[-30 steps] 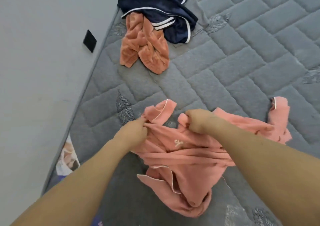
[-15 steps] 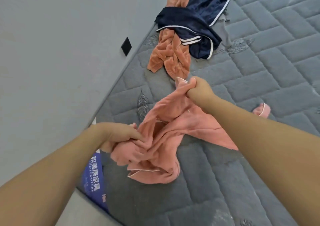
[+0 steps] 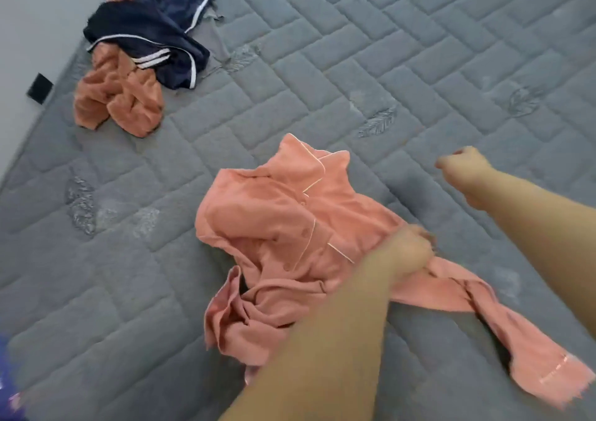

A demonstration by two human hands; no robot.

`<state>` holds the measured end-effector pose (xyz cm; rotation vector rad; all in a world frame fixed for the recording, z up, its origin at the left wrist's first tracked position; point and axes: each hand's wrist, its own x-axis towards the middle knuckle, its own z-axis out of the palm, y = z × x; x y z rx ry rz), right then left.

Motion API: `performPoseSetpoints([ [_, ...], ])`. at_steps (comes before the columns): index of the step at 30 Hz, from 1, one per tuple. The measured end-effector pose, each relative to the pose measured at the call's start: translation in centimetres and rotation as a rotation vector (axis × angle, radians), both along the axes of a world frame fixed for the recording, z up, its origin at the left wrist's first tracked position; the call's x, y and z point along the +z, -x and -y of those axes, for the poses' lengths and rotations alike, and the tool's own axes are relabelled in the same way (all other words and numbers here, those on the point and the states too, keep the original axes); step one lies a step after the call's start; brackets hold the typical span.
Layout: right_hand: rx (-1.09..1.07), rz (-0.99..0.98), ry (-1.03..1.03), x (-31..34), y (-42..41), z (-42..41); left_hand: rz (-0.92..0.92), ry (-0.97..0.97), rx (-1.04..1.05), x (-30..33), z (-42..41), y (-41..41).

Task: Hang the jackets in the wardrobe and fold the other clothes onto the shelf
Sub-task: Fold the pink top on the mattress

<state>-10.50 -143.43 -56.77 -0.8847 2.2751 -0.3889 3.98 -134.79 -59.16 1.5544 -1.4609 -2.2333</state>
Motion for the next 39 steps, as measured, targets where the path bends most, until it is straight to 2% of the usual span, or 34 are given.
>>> performPoseSetpoints([
  [2,-0.020,-0.010,-0.080,-1.2,-0.1,-1.6,0.122,0.218,0.030,-0.8,1.8,-4.9],
  [6,0.070,0.060,-0.236,-5.7,-5.6,-4.2,0.694,0.573,0.334,-3.1,6.3,-18.2],
  [8,0.169,0.078,-0.218,-7.5,-10.0,-3.5,0.873,0.523,0.521,-5.3,8.8,-24.3],
  [9,0.253,0.055,-0.188,-8.5,-12.3,-3.0,0.869,0.406,0.608,-6.4,10.1,-27.2],
  [10,0.342,0.019,-0.140,-9.2,-14.6,-2.5,0.783,0.265,0.663,-7.1,11.3,-29.5],
  [11,0.428,-0.017,-0.072,-10.2,-16.8,-1.7,0.658,0.159,0.649,-8.0,12.1,-31.0],
  [12,0.498,-0.035,0.001,-10.7,-19.1,-0.8,0.572,0.104,0.551,-8.7,12.6,-31.8],
  [14,0.628,-0.038,0.132,-11.5,-22.9,1.4,0.522,0.153,0.320,-9.9,13.7,-32.1],
  [16,0.755,-0.129,0.186,-12.0,-25.2,4.1,0.355,0.216,0.229,-10.2,14.6,-31.7],
  [19,0.951,-0.419,0.051,-11.9,-25.7,8.2,0.165,0.167,0.201,-9.9,14.7,-31.9],
  [21,1.066,-0.554,-0.044,-11.4,-25.7,9.5,0.081,-0.046,0.226,-9.8,14.5,-32.9],
  [23,1.134,-0.638,-0.063,-11.1,-25.8,9.8,0.021,-0.194,0.047,-9.2,14.1,-33.6],
  [25,1.121,-0.668,-0.082,-10.6,-25.9,9.7,0.073,-0.086,-0.234,-8.7,13.7,-33.7],
  [26,1.092,-0.661,-0.100,-10.3,-25.8,9.6,0.075,0.012,-0.299,-8.4,13.5,-33.5],
  [28,1.012,-0.654,-0.137,-9.6,-25.5,9.5,0.071,0.213,-0.321,-7.2,13.3,-32.8],
  [30,0.938,-0.680,-0.158,-8.8,-25.3,9.3,-0.014,0.351,-0.286,-5.6,13.0,-32.2],
  [31,0.899,-0.681,-0.167,-8.4,-25.3,9.3,-0.047,0.357,-0.271,-4.5,12.8,-32.1],
  [39,0.604,-0.593,-0.325,-6.5,-27.1,8.5,-0.077,0.054,-0.278,1.6,10.9,-34.1],
])
